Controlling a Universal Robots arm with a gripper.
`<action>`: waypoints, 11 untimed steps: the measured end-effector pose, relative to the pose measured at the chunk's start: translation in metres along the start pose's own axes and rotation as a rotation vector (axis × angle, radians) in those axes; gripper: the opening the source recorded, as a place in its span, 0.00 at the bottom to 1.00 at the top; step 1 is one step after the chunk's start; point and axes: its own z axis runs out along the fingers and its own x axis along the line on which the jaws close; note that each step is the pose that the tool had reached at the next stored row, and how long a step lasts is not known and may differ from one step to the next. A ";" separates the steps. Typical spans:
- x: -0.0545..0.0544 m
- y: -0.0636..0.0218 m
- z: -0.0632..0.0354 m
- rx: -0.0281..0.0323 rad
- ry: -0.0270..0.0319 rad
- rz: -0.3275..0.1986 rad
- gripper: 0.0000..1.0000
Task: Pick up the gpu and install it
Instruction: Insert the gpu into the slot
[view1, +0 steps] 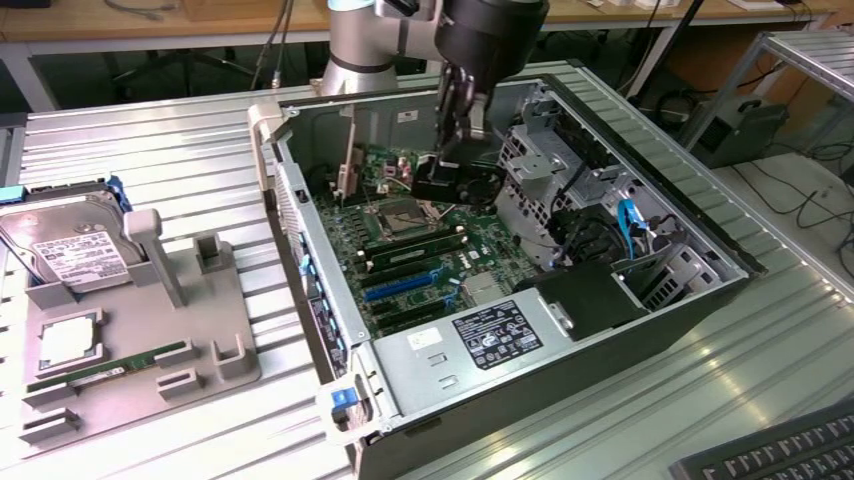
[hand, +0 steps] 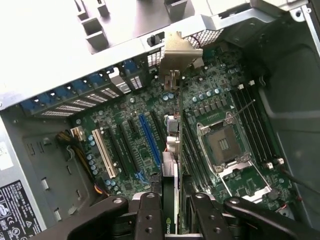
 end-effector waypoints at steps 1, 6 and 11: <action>0.000 0.0000 0.0001 0.0005 0.0002 -0.014 0.26; 0.000 0.0000 0.0009 0.0026 0.0030 -0.103 0.26; 0.000 -0.0001 0.0023 0.0026 0.0085 -0.196 0.26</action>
